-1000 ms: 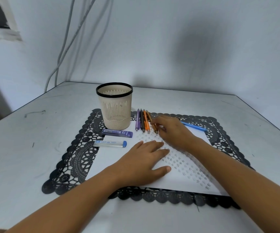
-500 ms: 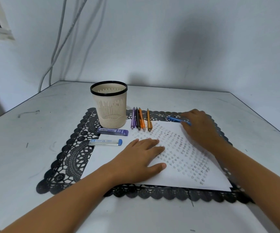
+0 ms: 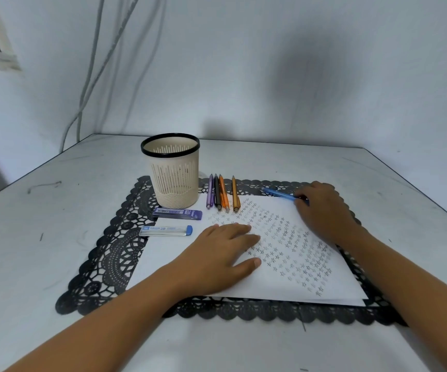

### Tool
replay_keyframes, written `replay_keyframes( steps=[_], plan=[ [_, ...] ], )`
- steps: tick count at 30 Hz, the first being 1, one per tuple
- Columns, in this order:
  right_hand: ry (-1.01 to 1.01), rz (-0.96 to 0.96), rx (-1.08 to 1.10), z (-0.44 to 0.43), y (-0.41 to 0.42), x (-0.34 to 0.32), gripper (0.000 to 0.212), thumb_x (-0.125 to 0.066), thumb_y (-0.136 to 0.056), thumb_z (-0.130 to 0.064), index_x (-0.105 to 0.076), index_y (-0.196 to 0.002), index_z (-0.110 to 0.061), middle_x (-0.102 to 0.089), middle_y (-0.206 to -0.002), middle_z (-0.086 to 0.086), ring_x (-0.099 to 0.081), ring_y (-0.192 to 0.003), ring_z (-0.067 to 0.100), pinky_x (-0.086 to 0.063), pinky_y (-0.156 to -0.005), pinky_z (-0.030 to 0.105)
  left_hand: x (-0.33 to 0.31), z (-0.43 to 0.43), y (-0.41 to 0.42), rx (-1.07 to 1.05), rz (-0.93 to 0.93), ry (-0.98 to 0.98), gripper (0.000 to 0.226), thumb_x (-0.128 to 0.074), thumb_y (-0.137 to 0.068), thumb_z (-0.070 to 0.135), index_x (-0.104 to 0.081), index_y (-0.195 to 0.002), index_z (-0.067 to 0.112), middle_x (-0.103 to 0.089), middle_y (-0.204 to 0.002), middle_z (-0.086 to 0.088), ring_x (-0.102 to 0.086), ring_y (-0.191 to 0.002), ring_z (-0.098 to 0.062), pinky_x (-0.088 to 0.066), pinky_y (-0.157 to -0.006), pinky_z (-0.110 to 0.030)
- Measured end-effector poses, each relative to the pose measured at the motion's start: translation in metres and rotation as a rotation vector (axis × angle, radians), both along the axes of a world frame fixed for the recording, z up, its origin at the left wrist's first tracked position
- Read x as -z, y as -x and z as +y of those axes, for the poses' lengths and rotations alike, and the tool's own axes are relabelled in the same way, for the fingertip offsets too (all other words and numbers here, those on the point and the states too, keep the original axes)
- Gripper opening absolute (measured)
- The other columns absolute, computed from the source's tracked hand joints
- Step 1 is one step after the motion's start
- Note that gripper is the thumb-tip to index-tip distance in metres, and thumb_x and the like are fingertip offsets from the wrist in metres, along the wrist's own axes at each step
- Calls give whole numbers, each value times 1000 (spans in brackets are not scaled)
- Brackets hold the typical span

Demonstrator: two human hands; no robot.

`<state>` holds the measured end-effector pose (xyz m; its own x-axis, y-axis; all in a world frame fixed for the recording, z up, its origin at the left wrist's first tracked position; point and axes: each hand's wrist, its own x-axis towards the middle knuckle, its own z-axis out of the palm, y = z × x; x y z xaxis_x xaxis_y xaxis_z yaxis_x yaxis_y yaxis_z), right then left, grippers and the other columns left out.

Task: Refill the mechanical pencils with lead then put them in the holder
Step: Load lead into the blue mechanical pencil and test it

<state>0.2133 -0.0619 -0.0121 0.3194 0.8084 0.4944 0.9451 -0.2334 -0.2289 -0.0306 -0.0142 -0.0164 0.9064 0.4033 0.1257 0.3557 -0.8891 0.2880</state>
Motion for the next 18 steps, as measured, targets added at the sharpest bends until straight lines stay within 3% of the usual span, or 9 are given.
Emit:
replay_keyframes(
  steps=[4, 8, 14, 18],
  plan=[
    [-22, -14, -95, -6, 13, -5, 18, -55, -89, -10, -69, -101, -4, -67, -95, 11, -46, -81, 13, -31, -73, 21, -1, 0, 0, -40, -178, 19, 48, -41, -93, 44, -37, -137, 27, -36, -141, 6, -31, -127, -6, -27, -107, -24],
    [7, -16, -217, -20, 35, -6, 16, -63, -84, -8, -69, -98, -3, -66, -89, 11, -56, -80, 21, -39, -71, 24, 0, 5, 1, -76, -296, -82, 41, -46, -93, 37, -43, -132, 23, -40, -134, 3, -36, -122, -10, -29, -100, -21],
    [36, -3, -328, -48, 63, -1, 15, -63, -85, -12, -69, -98, -11, -62, -88, 1, -49, -78, 14, -38, -70, 22, 3, 7, -1, -78, -329, -188, 35, -49, -88, 27, -57, -119, 14, -57, -111, -2, -53, -99, -16, -47, -83, -32],
    [61, 3, -366, -54, 68, 6, 14, -65, -82, -13, -70, -95, -13, -61, -86, -1, -53, -77, 16, -39, -69, 21, 3, 6, -1, -49, -294, -200, 23, -50, -90, 24, -63, -109, 17, -58, -97, 4, -50, -84, -12, -44, -72, -31]
  ],
)
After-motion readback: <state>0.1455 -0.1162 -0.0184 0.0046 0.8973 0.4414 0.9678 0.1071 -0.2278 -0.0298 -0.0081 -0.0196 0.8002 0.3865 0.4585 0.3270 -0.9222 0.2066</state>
